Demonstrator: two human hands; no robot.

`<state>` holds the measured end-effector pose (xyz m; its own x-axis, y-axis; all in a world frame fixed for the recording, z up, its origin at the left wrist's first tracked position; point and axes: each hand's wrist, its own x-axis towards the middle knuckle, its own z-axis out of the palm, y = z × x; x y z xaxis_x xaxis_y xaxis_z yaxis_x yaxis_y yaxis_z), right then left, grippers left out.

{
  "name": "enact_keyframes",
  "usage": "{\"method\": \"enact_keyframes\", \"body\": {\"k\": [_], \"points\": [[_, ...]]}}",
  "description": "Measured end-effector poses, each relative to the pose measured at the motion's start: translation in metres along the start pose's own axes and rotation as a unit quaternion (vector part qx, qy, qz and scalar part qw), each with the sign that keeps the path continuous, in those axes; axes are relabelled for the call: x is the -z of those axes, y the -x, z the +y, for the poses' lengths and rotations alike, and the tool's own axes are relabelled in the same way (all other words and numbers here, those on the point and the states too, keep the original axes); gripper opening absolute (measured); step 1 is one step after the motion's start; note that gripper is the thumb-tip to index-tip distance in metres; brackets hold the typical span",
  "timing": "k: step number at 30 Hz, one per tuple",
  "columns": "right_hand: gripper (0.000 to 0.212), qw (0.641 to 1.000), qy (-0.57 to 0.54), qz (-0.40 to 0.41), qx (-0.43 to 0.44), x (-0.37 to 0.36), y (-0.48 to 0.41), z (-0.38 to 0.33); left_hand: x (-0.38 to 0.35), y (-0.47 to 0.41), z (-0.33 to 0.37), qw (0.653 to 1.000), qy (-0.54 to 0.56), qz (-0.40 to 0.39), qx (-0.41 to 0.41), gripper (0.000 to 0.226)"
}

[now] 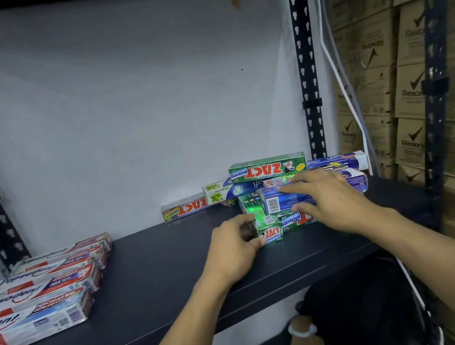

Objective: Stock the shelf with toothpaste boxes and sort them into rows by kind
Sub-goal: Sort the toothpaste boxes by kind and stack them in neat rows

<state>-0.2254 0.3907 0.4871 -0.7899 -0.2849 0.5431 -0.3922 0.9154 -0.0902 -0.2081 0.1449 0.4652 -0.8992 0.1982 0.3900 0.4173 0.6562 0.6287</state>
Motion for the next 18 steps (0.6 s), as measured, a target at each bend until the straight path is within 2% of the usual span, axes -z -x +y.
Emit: {"method": "enact_keyframes", "body": {"k": [4,7,10,14,18], "points": [[0.046,1.000,0.003,0.022,-0.016,-0.008,-0.004,-0.005,0.003,0.002,-0.002,0.999,0.019,-0.029,0.007,0.057],[0.051,1.000,-0.006,0.011,0.006,-0.010,-0.007,-0.008,0.015,0.003,-0.012,0.999,0.008,-0.051,-0.004,0.055],[0.052,0.998,-0.031,0.007,0.054,-0.012,-0.017,-0.026,0.037,0.000,-0.035,0.998,-0.048,-0.029,-0.003,0.046],[0.045,0.991,-0.076,-0.016,0.110,-0.026,-0.044,-0.068,0.076,-0.001,-0.079,0.992,-0.115,0.023,0.050,0.034],[0.044,0.987,-0.112,-0.047,0.103,-0.052,-0.077,-0.119,0.106,-0.009,-0.115,0.979,-0.173,0.066,0.091,0.036]]}}
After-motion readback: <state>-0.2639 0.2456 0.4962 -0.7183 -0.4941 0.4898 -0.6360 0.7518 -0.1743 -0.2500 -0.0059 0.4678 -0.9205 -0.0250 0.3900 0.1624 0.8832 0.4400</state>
